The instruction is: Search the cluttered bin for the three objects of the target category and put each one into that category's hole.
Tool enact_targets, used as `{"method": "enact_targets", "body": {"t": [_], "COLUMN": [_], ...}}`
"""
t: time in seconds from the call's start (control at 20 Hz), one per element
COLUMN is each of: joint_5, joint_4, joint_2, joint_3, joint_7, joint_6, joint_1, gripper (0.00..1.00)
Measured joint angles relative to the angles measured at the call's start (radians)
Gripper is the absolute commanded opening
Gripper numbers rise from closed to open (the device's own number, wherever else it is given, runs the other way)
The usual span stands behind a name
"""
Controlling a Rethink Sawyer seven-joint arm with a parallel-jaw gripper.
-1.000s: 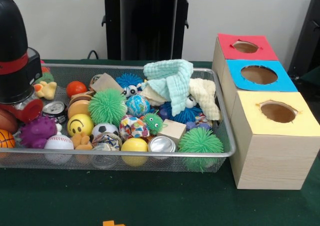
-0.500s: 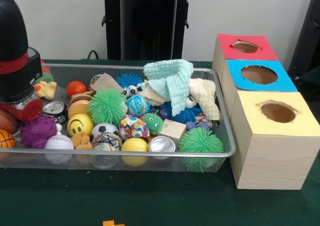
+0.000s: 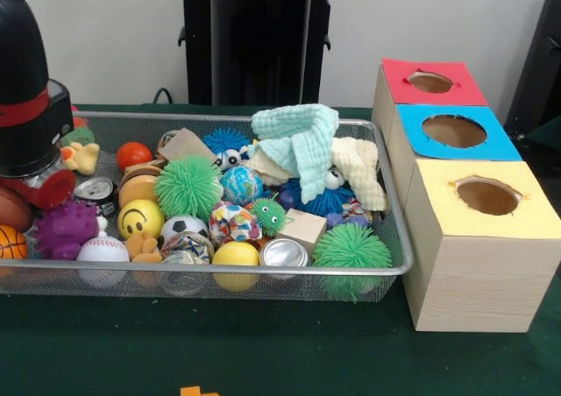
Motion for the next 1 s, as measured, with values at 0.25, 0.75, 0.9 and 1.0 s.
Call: {"method": "enact_targets", "body": {"t": [0.25,0.75,0.9,1.0], "joint_5": [0.000,0.000,0.000,0.000], "joint_4": [0.028,0.109,0.126,0.135], "joint_2": [-0.011,-0.041,-0.048,-0.050], "joint_3": [0.000,-0.001,-0.002,-0.004], "joint_7": [0.000,0.000,0.000,0.000], "joint_6": [-0.004,-0.017,-0.017,-0.017], "joint_1": [-0.014,-0.055,-0.064,-0.069], "gripper": [0.00,0.00,0.00,0.00]}}
